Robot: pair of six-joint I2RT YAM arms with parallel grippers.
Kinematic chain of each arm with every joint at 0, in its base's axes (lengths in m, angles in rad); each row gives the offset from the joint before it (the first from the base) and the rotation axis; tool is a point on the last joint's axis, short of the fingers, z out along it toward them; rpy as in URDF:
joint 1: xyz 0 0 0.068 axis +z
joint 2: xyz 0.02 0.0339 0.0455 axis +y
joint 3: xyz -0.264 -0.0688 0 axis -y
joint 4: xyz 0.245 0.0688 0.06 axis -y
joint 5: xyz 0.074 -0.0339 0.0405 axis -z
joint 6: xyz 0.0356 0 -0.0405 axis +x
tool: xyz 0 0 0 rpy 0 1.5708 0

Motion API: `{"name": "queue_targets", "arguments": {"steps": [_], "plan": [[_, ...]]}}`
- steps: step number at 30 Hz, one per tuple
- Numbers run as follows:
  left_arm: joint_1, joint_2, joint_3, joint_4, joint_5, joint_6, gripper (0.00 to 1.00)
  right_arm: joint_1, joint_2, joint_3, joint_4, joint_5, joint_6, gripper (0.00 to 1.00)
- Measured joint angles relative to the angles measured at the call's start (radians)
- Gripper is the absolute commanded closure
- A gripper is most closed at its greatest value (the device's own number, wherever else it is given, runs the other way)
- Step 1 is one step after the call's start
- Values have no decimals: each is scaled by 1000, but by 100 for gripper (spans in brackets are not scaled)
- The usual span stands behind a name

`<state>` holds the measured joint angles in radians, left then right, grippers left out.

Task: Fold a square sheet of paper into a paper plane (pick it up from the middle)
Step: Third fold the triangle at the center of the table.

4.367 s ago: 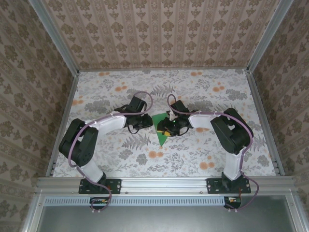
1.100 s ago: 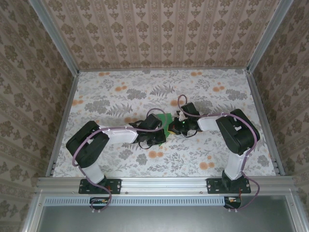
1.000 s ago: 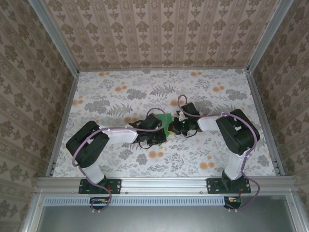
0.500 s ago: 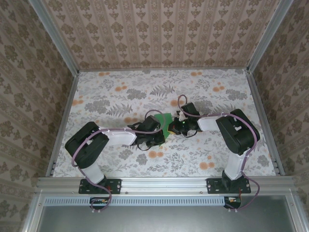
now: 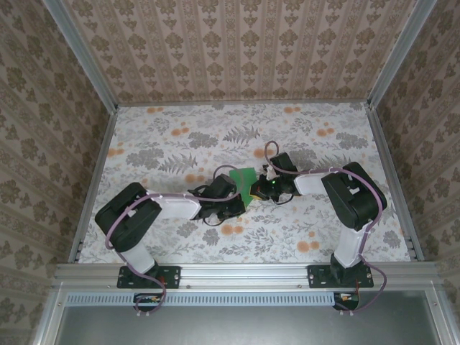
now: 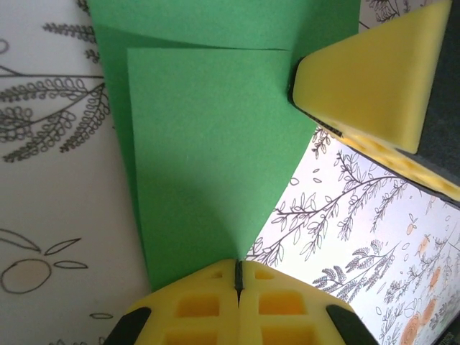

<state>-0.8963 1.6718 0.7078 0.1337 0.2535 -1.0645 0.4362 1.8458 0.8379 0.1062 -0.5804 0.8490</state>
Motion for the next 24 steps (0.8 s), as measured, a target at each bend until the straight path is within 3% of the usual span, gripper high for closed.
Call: {"name": "queue_targets", "arguments": {"steps": [14, 24], "plan": [[-46, -140, -94, -113, 0, -21, 97, -2, 5, 0, 0, -8, 0, 96], [16, -200, -24, -187, -14, 37, 98, -2, 5, 0, 0, -10, 0, 96]]}}
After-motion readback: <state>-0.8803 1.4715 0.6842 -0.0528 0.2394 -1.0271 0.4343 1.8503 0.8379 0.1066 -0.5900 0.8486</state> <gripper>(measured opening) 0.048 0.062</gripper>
